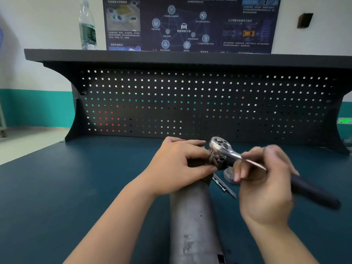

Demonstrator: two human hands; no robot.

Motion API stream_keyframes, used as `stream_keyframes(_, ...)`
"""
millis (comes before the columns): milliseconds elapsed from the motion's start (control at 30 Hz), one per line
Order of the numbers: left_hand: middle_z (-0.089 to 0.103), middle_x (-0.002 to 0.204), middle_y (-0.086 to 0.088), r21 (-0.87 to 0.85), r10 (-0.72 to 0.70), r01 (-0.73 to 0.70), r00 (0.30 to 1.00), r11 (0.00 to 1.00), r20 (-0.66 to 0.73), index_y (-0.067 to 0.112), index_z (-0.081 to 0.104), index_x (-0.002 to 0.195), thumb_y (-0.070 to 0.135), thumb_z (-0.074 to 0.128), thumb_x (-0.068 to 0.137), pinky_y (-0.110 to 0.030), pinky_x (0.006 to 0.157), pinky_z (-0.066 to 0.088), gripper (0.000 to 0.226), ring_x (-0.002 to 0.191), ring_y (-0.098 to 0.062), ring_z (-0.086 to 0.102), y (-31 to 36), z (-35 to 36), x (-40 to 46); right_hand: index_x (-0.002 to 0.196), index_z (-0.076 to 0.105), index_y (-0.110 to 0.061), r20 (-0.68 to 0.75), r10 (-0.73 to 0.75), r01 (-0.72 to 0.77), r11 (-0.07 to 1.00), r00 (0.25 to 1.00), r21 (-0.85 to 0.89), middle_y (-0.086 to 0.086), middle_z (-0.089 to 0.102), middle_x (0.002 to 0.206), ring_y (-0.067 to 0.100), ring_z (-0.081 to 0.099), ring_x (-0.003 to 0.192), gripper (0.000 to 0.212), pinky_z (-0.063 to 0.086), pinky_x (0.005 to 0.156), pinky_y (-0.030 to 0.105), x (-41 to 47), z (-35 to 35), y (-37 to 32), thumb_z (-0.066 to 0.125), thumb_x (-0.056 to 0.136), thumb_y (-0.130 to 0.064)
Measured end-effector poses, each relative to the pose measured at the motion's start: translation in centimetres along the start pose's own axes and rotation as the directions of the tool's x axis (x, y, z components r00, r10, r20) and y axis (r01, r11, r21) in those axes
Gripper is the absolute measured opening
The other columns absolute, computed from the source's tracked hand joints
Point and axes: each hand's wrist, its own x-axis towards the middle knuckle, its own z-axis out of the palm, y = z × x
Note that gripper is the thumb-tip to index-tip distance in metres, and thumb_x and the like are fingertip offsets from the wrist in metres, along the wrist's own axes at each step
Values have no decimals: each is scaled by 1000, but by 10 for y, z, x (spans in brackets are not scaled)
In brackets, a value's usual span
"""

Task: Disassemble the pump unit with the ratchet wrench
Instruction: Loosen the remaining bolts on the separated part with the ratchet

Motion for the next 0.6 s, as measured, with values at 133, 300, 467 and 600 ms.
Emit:
stream_keyframes(133, 64, 115, 30, 12, 55, -55, 998, 998, -21, 41, 69, 89, 33, 71, 77, -28, 104, 23, 15, 122, 11, 45, -1, 0, -1, 45, 61, -18, 21, 265, -264, 946, 964, 187, -1, 46, 42, 14, 40, 36, 44, 34, 45, 22, 18, -4, 1, 43, 84, -27)
stream_keyframes(300, 67, 109, 27, -42, 27, -30, 998, 999, -64, 30, 76, 93, 34, 64, 76, -32, 109, 22, 22, 122, 11, 47, -5, 0, -3, 49, 60, -15, 103, 287, -294, 954, 952, 60, 7, 45, 44, 18, 38, 39, 35, 32, 43, 24, 30, -8, 1, 45, 80, -23)
stream_keyframes(467, 66, 100, 33, -80, 39, -47, 995, 996, -94, 26, 77, 85, 30, 67, 77, -34, 104, 28, 14, 104, 10, 56, -4, 1, -3, 67, 65, -16, 184, 81, -51, 986, 980, -160, 10, 52, 49, 22, 43, 41, 20, 33, 44, 24, 10, -5, -1, 51, 75, -27)
stream_keyframes(600, 62, 95, 37, -81, 36, -45, 993, 996, -108, 23, 76, 82, 32, 67, 76, -31, 103, 28, 14, 99, 10, 56, -2, 2, -3, 64, 57, -15, 141, 115, -96, 986, 983, -134, 8, 51, 48, 20, 41, 37, 15, 34, 43, 23, 6, 0, -6, 53, 75, -24)
